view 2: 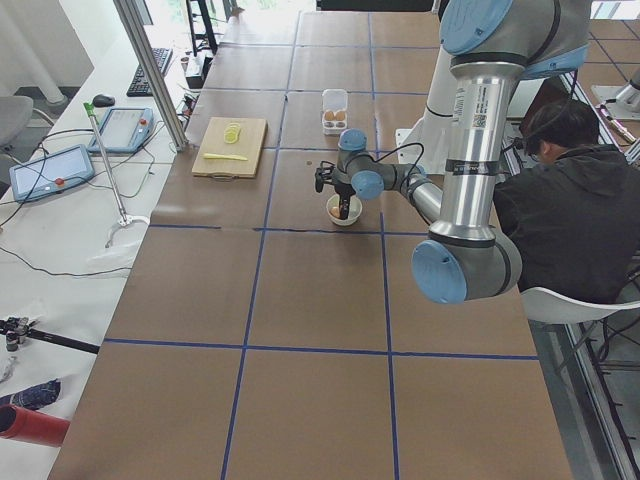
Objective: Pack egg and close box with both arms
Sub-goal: 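Lower the left gripper into the bowl and close on the egg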
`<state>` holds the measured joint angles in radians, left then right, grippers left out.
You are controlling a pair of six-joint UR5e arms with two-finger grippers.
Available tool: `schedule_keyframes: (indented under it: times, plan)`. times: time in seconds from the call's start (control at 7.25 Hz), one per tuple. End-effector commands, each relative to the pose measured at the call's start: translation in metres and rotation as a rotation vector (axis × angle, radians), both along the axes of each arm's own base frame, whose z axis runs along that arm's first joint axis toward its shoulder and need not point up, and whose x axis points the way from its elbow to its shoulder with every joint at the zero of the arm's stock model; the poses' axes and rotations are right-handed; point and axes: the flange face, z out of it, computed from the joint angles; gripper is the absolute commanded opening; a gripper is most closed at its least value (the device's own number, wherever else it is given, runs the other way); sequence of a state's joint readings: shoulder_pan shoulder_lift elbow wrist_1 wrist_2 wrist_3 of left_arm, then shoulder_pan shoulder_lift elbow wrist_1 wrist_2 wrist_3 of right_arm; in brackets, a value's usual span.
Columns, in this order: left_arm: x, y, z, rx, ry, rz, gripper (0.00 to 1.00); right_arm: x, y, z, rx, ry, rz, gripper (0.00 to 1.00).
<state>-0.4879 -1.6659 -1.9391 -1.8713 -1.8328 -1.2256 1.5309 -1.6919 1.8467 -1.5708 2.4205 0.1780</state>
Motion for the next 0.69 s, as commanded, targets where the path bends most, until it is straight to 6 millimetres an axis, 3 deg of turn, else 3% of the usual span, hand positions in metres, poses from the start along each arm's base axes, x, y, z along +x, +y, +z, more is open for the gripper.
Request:
schedule_keyframes:
  times: [0.0,0.14,0.41,0.55]
  plan:
    - [-0.0013,-0.0003,-0.0006,0.001,0.001,-0.002,0.29,-0.0001,0.0007,0.0005,-0.001,-0.002,0.0,1.0]
    - [-0.002,0.0001,-0.0029,0.003,0.005,-0.003,0.22,-0.0001,0.0007,0.0005,-0.001,-0.002,0.0,1.0]
    - [-0.0036,-0.0009,-0.0044,0.004,0.008,-0.006,0.19,-0.0001,0.0007,0.0005,-0.001,-0.002,0.0,1.0]
    - [-0.0033,-0.001,-0.0036,0.003,0.007,-0.006,0.42,0.0,0.0006,0.0012,-0.001,0.0,0.0,1.0]
